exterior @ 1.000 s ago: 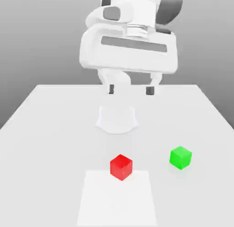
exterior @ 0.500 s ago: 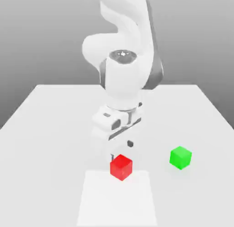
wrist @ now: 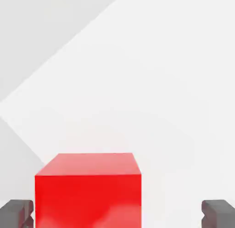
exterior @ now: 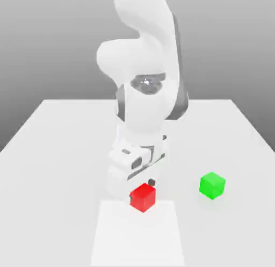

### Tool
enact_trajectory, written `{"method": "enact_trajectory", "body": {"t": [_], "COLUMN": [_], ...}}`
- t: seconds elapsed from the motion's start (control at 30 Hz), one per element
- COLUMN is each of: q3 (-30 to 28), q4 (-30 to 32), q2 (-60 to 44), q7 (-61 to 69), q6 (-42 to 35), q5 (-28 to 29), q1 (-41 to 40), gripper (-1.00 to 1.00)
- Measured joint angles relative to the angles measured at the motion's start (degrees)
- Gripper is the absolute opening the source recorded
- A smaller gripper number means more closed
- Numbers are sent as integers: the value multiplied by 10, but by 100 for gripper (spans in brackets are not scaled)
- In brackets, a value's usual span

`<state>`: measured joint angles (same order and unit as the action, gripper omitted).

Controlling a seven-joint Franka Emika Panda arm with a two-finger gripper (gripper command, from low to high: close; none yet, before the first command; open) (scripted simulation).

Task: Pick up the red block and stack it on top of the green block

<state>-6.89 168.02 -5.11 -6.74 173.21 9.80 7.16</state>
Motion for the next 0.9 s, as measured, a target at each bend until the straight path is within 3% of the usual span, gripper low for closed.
{"method": "enact_trajectory", "body": {"t": [0.2, 0.23, 0.47, 0.73, 0.9], "q3": [59, 67, 68, 23, 24], "q4": [6, 6, 6, -1, 1], "q2": [-42, -46, -46, 5, 41], "q7": [31, 33, 30, -14, -13], "q6": [47, 52, 51, -7, -43], "q5": [-34, -37, -33, 20, 18], "q1": [-54, -62, -64, -29, -28], "gripper": [0, -100, -100, -100, -100]}}
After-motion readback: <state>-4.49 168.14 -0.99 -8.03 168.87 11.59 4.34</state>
